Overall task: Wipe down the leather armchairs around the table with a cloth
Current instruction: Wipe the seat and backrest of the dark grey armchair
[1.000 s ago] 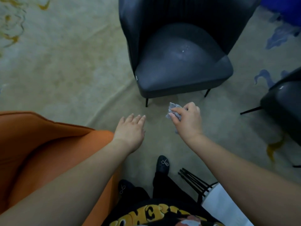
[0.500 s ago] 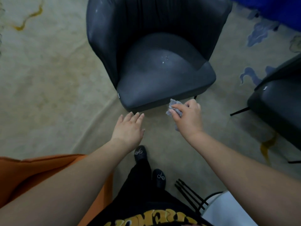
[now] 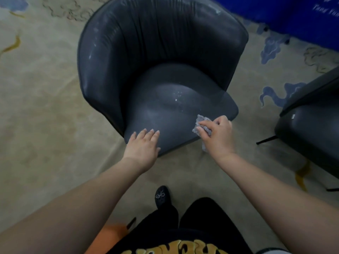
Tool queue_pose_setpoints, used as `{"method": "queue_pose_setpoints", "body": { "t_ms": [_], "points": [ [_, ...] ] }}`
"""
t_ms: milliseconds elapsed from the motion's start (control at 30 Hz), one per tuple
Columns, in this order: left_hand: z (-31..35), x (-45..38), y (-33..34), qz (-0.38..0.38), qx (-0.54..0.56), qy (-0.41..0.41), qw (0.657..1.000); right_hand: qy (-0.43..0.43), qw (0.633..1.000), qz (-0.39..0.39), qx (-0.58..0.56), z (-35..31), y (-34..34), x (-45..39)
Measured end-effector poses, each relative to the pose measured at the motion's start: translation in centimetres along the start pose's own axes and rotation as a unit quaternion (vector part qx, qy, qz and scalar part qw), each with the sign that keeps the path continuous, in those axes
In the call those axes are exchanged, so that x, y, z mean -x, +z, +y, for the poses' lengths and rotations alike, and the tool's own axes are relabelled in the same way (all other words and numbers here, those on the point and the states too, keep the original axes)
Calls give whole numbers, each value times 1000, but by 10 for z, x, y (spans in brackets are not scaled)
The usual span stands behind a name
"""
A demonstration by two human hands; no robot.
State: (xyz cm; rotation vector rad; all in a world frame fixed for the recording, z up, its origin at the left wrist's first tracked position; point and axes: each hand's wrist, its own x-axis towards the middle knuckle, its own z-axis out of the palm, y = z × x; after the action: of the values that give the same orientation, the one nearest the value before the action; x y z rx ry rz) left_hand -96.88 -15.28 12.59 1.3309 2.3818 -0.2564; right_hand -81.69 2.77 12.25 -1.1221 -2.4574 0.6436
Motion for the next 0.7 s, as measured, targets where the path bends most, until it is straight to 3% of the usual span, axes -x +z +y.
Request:
{"method": "queue_pose_setpoints", "body": {
  "t_ms": [200,400,700],
  "points": [
    [-27,-46,-13,-8,3,-32,999,7,1000,-9,-4,-2,18,-49],
    [-34,-92,-17,-8,24,-81,996,-22,997,-73,-1,4,42,-109],
    [-7,-175,-24,-25,106,-189,976,-76,990,-119,-22,49,51,-224]
  ]
}}
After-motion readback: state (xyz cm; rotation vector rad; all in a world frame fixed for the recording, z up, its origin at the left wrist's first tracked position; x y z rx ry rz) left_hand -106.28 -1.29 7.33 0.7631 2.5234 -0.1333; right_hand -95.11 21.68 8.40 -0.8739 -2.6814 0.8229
